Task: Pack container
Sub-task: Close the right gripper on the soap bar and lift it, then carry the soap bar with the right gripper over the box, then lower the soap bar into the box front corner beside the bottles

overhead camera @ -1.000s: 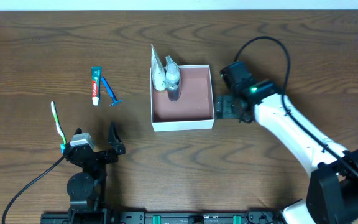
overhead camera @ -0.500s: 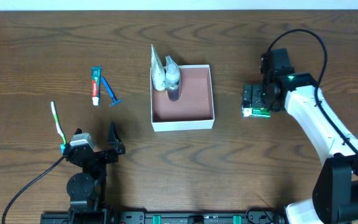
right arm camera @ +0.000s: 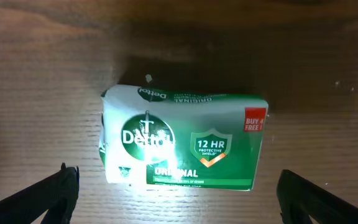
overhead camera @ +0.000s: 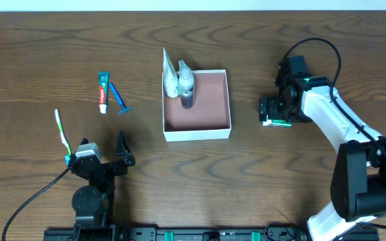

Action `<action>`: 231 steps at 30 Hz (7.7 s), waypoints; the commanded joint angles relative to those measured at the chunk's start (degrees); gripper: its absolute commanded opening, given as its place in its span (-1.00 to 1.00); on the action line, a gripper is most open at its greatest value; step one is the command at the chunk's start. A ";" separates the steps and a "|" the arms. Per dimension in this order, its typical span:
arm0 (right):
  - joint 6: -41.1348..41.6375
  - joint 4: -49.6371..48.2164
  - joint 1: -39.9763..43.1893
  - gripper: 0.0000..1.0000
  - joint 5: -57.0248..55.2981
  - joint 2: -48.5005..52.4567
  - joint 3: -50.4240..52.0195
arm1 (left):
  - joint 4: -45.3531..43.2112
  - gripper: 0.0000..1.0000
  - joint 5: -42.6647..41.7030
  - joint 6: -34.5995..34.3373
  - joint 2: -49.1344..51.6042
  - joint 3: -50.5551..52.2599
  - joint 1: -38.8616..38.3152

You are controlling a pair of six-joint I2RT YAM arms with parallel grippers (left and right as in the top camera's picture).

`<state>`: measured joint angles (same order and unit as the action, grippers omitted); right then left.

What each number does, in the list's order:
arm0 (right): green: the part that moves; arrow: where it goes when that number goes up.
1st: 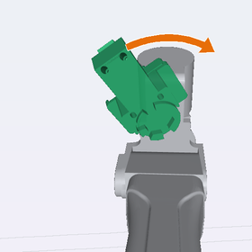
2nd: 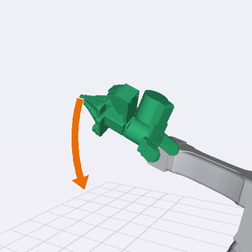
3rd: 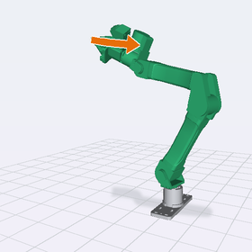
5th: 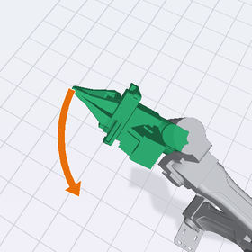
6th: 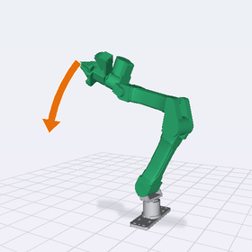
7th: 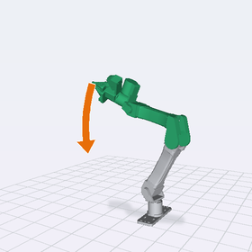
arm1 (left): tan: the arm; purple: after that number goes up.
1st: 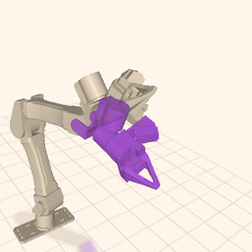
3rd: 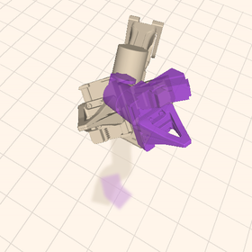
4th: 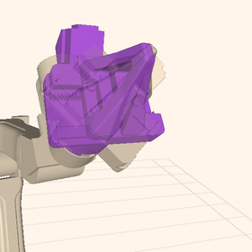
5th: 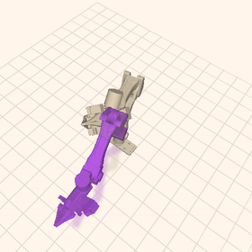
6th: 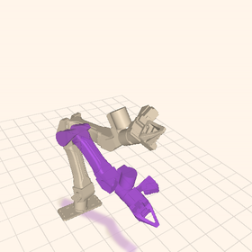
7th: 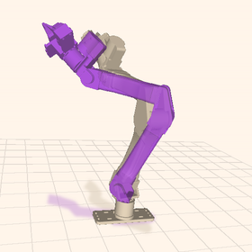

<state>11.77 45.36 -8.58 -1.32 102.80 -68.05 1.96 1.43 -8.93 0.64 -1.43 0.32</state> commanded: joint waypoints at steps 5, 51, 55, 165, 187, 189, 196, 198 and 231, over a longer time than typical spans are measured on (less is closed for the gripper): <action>6.67 -0.35 0.39 0.99 -0.46 0.46 0.35 | 2.10 0.96 0.28 0.76 -0.04 1.20 0.31; 45.88 -4.66 -0.48 0.24 -1.70 10.10 0.42 | 2.12 0.96 0.28 0.76 -0.04 1.20 0.31; 36.61 -3.69 -0.48 0.34 -0.55 10.10 0.42 | 2.12 0.96 0.28 0.76 -0.04 1.20 0.31; 30.67 -17.35 -42.49 -0.49 -15.19 7.15 -12.09 | 2.12 0.96 0.28 0.76 -0.04 1.20 0.31; 30.36 -19.71 -42.49 -0.24 -14.78 9.77 -12.09 | 2.12 0.96 0.28 0.76 -0.04 1.20 0.31; 30.34 -19.71 -42.49 -0.20 -14.78 9.77 -12.09 | 2.12 0.96 0.28 0.76 -0.04 1.20 0.31; 30.34 -19.69 -42.49 -0.03 -14.78 9.79 -12.09 | 2.12 0.96 0.26 0.76 -0.04 1.20 0.31; 30.32 -19.69 -42.49 -0.02 -14.78 9.79 -12.09 | 2.12 0.96 0.28 0.76 -0.04 1.20 0.31; 27.04 -21.16 -42.49 0.18 -15.47 9.79 -12.09 | 2.12 0.96 0.28 0.76 -0.04 1.20 0.31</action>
<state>40.51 24.56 -50.85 -15.05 112.14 -79.77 1.96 1.43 -8.93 0.64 -1.43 0.32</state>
